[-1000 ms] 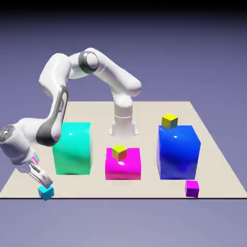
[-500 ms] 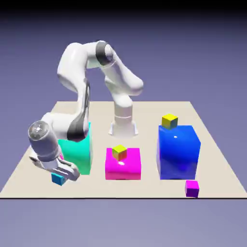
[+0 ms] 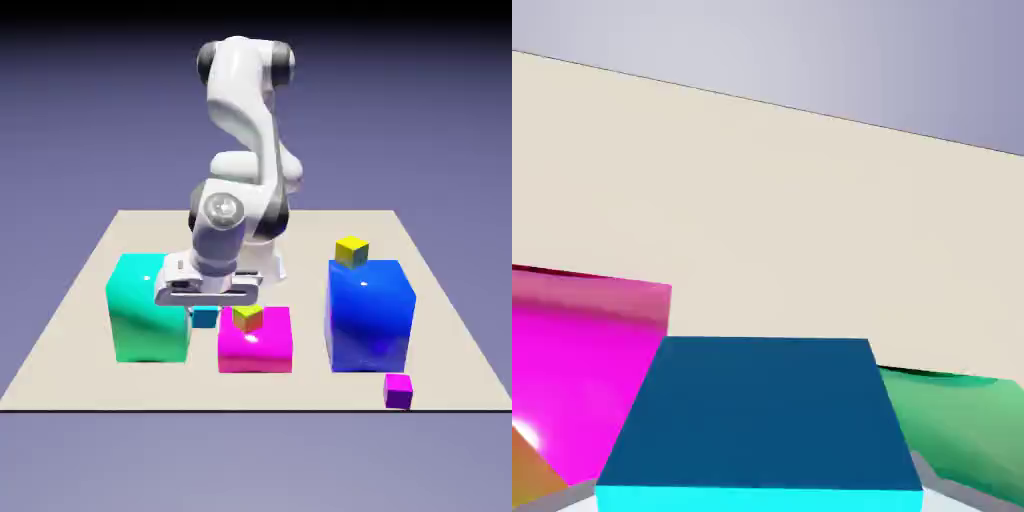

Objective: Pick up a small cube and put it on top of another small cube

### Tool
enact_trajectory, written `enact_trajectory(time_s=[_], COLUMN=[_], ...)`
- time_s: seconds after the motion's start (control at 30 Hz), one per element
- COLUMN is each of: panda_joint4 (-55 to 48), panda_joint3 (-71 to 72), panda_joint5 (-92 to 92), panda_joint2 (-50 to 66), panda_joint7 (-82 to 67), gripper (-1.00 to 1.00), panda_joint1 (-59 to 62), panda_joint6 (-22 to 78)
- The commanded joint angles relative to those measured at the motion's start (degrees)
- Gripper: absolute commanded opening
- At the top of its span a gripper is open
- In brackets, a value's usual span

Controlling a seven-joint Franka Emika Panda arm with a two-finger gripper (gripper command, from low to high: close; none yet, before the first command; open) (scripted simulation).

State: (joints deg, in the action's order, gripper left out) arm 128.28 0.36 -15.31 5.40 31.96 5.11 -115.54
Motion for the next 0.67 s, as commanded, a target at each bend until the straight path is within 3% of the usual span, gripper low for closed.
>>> enact_trajectory(time_s=[0.0, 0.27, 0.33, 0.5, 0.53, 0.63], panda_joint4=[1.8, 16.6, 17.0, 22.2, 22.2, 20.0], panda_joint3=[-1.2, -10.9, -11.1, -12.2, -12.2, -11.8], panda_joint5=[0.0, 1.6, 1.6, 0.2, 0.2, 0.8], panda_joint2=[-1.8, -16.6, -17.0, -10.5, -10.5, -13.2], panda_joint7=[-1.3, -12.2, -12.5, -11.7, -11.7, -12.0], gripper=[-1.00, -1.00, -1.00, -1.00, 1.00, 1.00], panda_joint1=[-1.7, -18.4, -18.8, -17.8, -17.8, -18.2], panda_joint6=[-0.3, -2.2, -2.3, -14.1, -14.1, -9.1])
